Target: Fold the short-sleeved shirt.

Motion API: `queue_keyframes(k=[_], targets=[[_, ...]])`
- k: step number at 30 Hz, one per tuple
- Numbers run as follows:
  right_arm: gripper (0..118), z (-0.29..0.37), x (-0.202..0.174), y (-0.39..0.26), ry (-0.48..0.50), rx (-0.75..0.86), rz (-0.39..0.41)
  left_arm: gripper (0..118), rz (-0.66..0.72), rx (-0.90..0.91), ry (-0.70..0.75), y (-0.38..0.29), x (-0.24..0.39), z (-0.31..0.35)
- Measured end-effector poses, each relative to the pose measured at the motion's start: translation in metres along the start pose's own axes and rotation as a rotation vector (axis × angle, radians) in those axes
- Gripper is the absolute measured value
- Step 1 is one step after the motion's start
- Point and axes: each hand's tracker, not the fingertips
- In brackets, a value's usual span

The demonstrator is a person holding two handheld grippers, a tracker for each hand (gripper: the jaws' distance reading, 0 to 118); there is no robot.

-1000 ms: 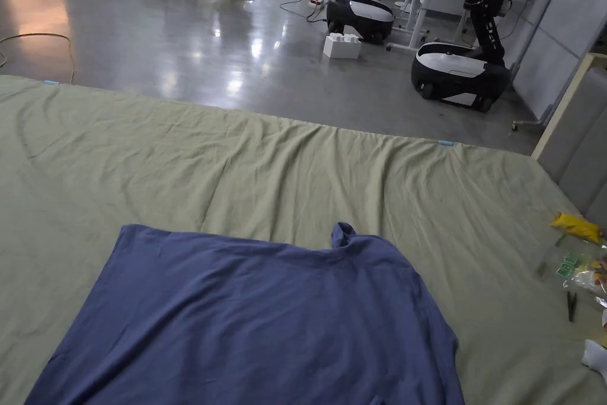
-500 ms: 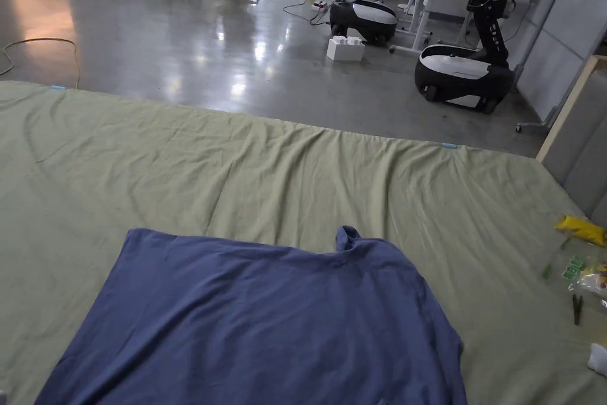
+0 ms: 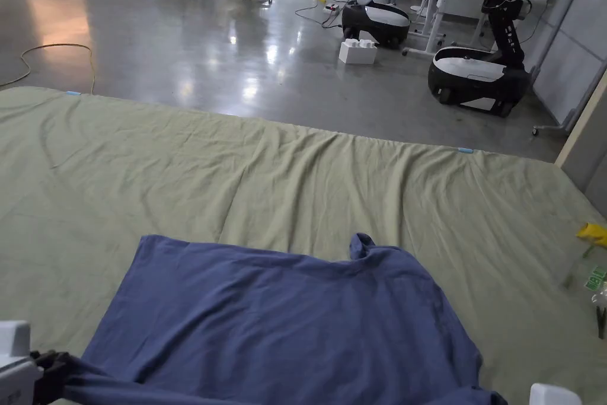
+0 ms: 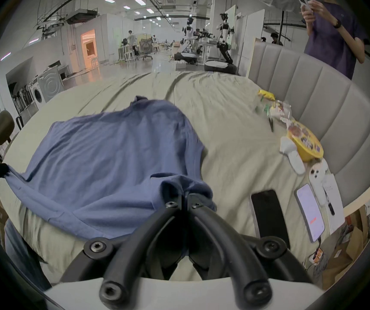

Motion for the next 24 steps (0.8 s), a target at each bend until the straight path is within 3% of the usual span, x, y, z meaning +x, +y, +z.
queue_keyframes(k=[15,24], targets=[[4,-0.134,-0.002,0.087,-0.004,-0.091,-0.03,10,-0.073,-0.079,0.064,0.078,0.024,-0.122],[4,-0.163,-0.004,0.101,-0.015,-0.093,-0.024,10,-0.026,-0.114,0.083,0.076,0.021,-0.139]])
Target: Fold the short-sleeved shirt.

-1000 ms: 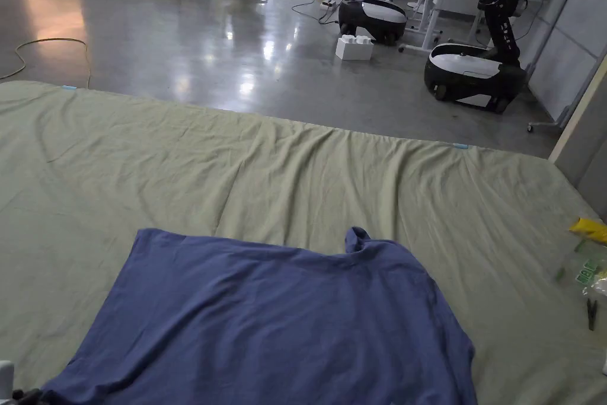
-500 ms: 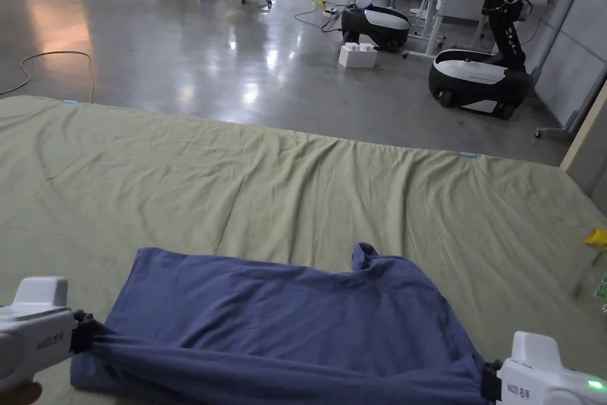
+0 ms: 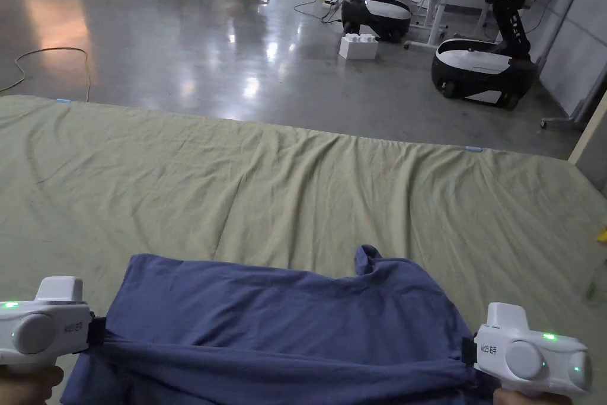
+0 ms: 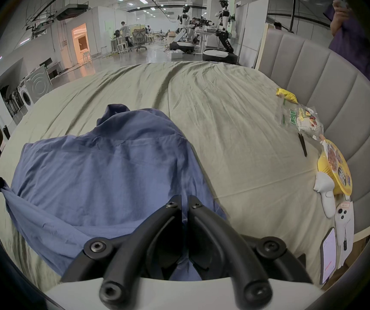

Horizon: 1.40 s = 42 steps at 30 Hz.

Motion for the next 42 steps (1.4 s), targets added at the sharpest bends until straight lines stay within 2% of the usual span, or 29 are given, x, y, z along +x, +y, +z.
queue_keyframes(k=[4,6,7,8,9,10,11,17,19,22,23,25,26,28,30,37,42], targets=[[5,-0.002,-0.005,-0.003,-0.007,-0.002,0.032,10,-0.003,0.016,-0.016,-0.001,0.007,0.004],[9,0.006,-0.01,-0.009,-0.018,0.027,0.06,15,-0.038,0.04,-0.024,-0.003,0.009,0.01],[18,0.011,-0.011,-0.011,-0.018,0.046,0.064,22,-0.051,0.05,-0.026,-0.003,0.01,0.014],[37,0.019,-0.013,-0.013,-0.026,0.08,0.062,37,-0.065,0.065,-0.029,-0.004,0.011,0.019],[50,0.027,-0.016,-0.014,-0.028,0.111,0.059,47,-0.072,0.084,-0.034,-0.005,0.012,0.025],[58,0.036,-0.018,-0.015,-0.031,0.146,0.053,55,-0.073,0.102,-0.042,-0.004,0.011,0.03],[63,0.047,-0.021,-0.017,-0.029,0.197,0.039,57,-0.072,0.139,-0.056,-0.005,0.013,0.04],[64,0.121,-0.05,-0.029,-0.009,0.502,0.023,56,-0.056,0.413,-0.1,-0.016,0.028,0.107],[61,0.146,-0.061,-0.036,-0.007,0.596,0.014,52,-0.076,0.515,-0.094,-0.023,0.031,0.123],[43,0.181,-0.077,-0.047,0.006,0.733,0.007,33,-0.097,0.658,-0.065,-0.037,0.044,0.159],[40,0.193,-0.083,-0.05,0.009,0.782,0.029,27,-0.091,0.695,-0.057,-0.042,0.048,0.169],[35,0.207,-0.091,-0.056,-0.006,0.808,0.014,22,-0.086,0.739,-0.053,-0.05,0.052,0.185],[25,0.214,-0.095,-0.058,-0.016,0.834,0.027,16,-0.085,0.762,-0.054,-0.054,0.055,0.192],[20,0.225,-0.099,-0.064,-0.019,0.852,0.009,10,-0.091,0.787,-0.062,-0.062,0.057,0.202],[6,0.232,-0.101,-0.068,0.003,0.871,0.005,7,-0.106,0.802,-0.053,-0.069,0.06,0.212],[1,0.24,-0.105,-0.073,-0.018,0.889,0.055,5,-0.097,0.771,-0.043,-0.08,0.047,0.215],[1,0.234,-0.103,-0.076,-0.024,0.866,0.068,5,-0.062,0.608,-0.025,-0.077,0.017,0.188]])
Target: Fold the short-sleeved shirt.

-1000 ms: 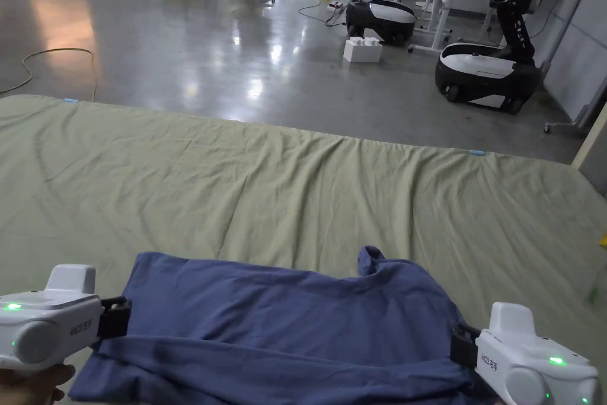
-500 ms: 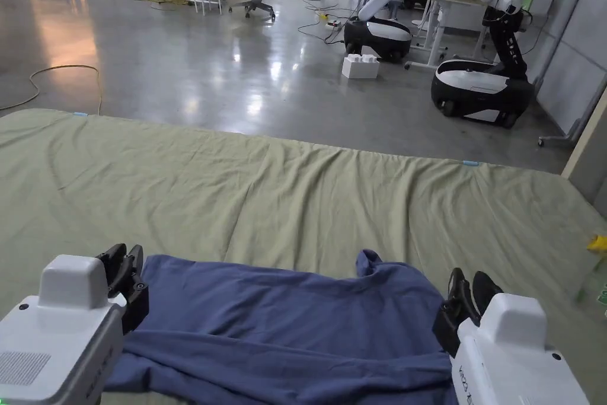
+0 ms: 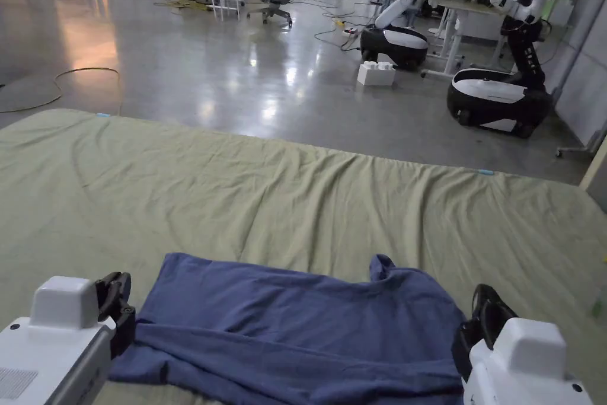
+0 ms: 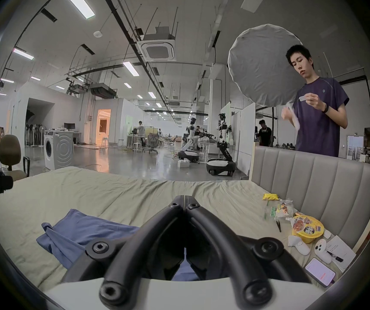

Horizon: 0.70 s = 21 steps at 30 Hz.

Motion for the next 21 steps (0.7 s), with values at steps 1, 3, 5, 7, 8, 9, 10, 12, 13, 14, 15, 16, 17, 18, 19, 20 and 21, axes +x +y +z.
queue_keyframes(k=[1,3,5,7,8,9,10,12,13,14,15,16,17,18,19,20,21], targets=[[1,-0.001,0.0,-0.001,0.003,-0.007,-0.002,5,-0.002,-0.038,-0.005,-0.004,-0.006,-0.007],[1,-0.001,0.001,-0.006,0.006,-0.019,-0.001,5,-0.003,-0.12,-0.004,-0.013,-0.017,-0.023],[1,-0.004,0.001,-0.01,0.008,-0.042,0.003,5,0.014,-0.217,-0.02,-0.022,-0.028,-0.044],[1,-0.005,0.003,-0.016,0.013,-0.06,-0.005,5,0.051,-0.328,-0.047,-0.031,-0.037,-0.067],[1,-0.007,0.002,-0.018,0.012,-0.07,-0.003,7,0.063,-0.388,-0.061,-0.037,-0.04,-0.079],[1,-0.008,0.002,-0.021,0.012,-0.078,0.0,12,0.061,-0.428,-0.059,-0.043,-0.041,-0.091],[1,-0.009,0.002,-0.023,0.011,-0.087,0.002,22,0.045,-0.477,-0.059,-0.047,-0.043,-0.101],[1,-0.01,0.004,-0.027,0.009,-0.103,0.008,33,0.033,-0.547,-0.045,-0.056,-0.043,-0.122],[1,-0.011,0.004,-0.029,0.008,-0.111,0.01,38,0.031,-0.586,-0.045,-0.059,-0.044,-0.131],[1,-0.012,0.005,-0.032,0.007,-0.121,0.014,59,0.051,-0.629,-0.058,-0.063,-0.045,-0.142],[1,-0.013,0.005,-0.034,0.007,-0.132,0.02,70,0.055,-0.667,-0.057,-0.069,-0.045,-0.15],[1,-0.014,0.006,-0.037,0.006,-0.143,0.022,73,0.059,-0.699,-0.06,-0.074,-0.046,-0.158],[1,-0.015,0.007,-0.039,0.004,-0.154,0.021,73,0.059,-0.732,-0.057,-0.079,-0.045,-0.166],[1,-0.017,0.008,-0.042,0.002,-0.162,0.024,73,0.05,-0.763,-0.038,-0.084,-0.045,-0.174],[1,-0.017,0.009,-0.045,0.002,-0.171,0.024,73,0.043,-0.778,-0.025,-0.088,-0.044,-0.18],[1,-0.018,0.01,-0.048,0.0,-0.181,0.021,73,0.031,-0.792,-0.014,-0.094,-0.043,-0.183],[1,-0.02,0.01,-0.05,-0.002,-0.191,0.024,73,0.023,-0.804,-0.015,-0.098,-0.041,-0.186]])
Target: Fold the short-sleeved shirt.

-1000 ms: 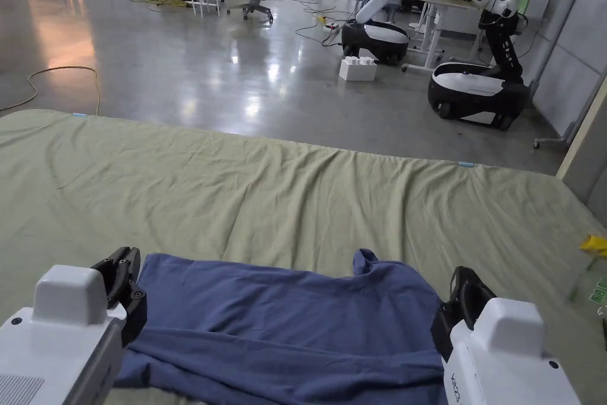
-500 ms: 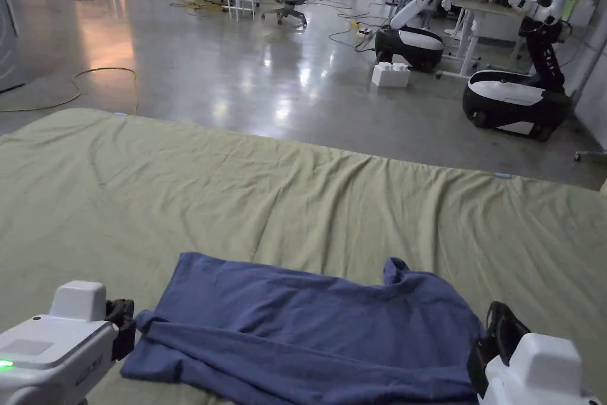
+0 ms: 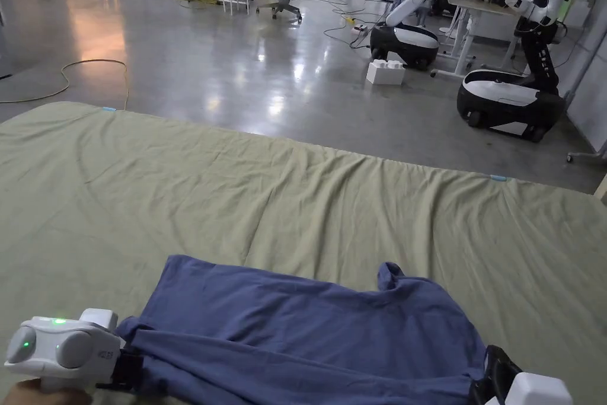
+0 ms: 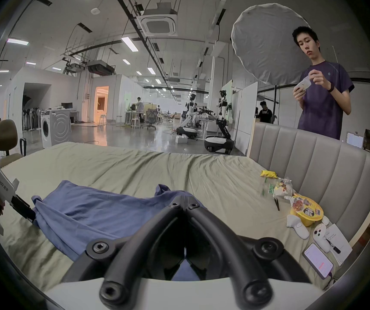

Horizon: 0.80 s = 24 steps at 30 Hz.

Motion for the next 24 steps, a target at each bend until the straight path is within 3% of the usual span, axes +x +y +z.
queue_keyframes(k=[4,9,11,16,19,22,24], targets=[[1,-0.004,0.003,-0.008,-0.002,-0.036,0.004,69,-0.043,0.013,0.023,-0.006,0.01,0.002],[1,-0.009,0.009,-0.021,-0.006,-0.071,-0.026,15,-0.15,0.03,-0.009,-0.013,0.031,0.006],[1,-0.013,0.014,-0.025,-0.015,-0.089,-0.036,9,-0.154,0.03,-0.012,-0.016,0.035,0.005],[2,-0.034,0.046,-0.036,-0.028,-0.269,-0.069,9,-0.147,0.068,-0.029,-0.021,0.025,0.02],[30,-0.057,0.071,-0.051,0.003,-0.462,-0.061,9,-0.145,0.118,-0.027,-0.023,0.015,0.036],[39,-0.079,0.087,-0.069,0.045,-0.608,-0.089,9,-0.092,0.156,-0.069,-0.028,0.004,0.053],[58,-0.094,0.088,-0.082,0.069,-0.65,-0.062,9,-0.102,0.174,-0.07,-0.032,0.006,0.066]])
